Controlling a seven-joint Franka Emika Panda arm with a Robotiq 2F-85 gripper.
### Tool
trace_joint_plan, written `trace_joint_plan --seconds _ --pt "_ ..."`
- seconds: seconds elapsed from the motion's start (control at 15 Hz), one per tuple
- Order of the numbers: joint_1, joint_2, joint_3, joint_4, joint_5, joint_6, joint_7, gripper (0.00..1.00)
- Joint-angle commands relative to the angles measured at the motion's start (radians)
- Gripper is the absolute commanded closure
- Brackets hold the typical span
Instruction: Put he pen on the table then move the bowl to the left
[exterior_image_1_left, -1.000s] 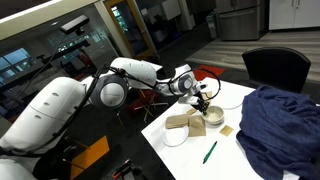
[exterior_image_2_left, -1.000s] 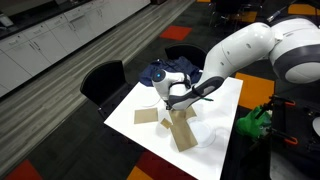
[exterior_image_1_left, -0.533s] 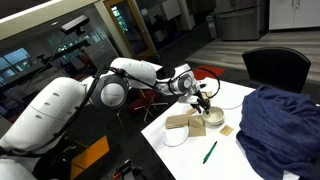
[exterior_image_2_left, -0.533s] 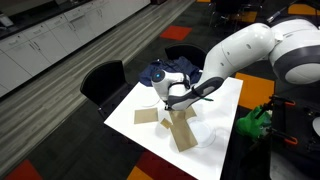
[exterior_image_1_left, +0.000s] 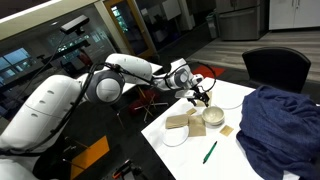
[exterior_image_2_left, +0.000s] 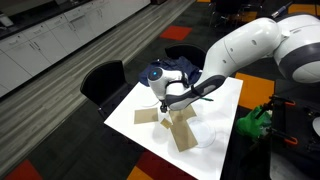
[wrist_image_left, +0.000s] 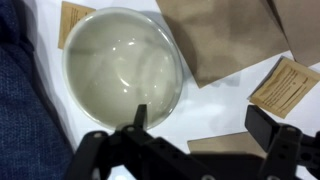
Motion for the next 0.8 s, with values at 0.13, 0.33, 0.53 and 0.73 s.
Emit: trace_joint_plan --seconds 0.13,0.33,0.53,0.73 --pt "0.039 -0.204 -0.031 -0.230 -0.006 0.055 0.137 0.00" --pt "0.052 -0.310 -0.040 -0.345 -0.009 0.092 0.210 0.00" --pt "0.076 -0.412 -0.067 -0.468 -0.021 0.163 0.298 0.00" --pt "0.100 -0.509 -0.099 -0.604 -0.029 0.259 0.383 0.00"
